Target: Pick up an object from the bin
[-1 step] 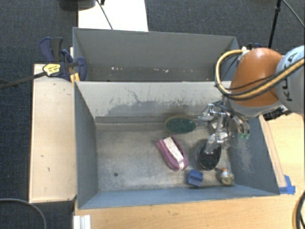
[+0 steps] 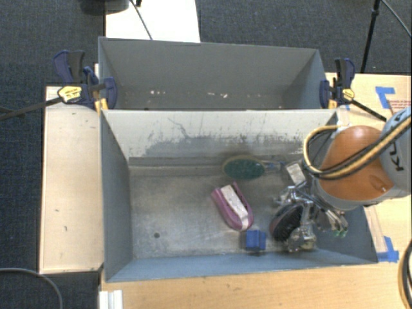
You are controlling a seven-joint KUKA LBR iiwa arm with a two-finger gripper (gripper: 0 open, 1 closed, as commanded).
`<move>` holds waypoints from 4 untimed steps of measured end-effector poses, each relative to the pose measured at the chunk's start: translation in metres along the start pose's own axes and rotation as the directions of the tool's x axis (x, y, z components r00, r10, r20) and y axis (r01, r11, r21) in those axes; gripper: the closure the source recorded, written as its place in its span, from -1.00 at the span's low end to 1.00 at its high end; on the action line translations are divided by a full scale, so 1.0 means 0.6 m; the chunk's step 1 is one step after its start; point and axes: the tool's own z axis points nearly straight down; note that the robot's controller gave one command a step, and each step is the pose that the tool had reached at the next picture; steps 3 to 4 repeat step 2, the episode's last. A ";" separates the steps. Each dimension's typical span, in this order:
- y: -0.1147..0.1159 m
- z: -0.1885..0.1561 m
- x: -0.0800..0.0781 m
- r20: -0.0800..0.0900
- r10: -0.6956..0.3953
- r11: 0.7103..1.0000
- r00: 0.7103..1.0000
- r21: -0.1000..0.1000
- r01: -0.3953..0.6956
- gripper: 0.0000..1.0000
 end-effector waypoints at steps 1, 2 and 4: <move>0.001 -0.008 -0.008 0.008 -0.005 1.000 1.000 0.002 0.005 1.00; -0.073 -0.259 -0.044 0.008 -0.288 0.958 0.958 0.006 0.288 1.00; -0.073 -0.259 -0.044 0.008 -0.288 0.958 0.958 0.006 0.288 1.00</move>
Offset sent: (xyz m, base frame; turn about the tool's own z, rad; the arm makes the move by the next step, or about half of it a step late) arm 0.0000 0.0000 0.0000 0.0000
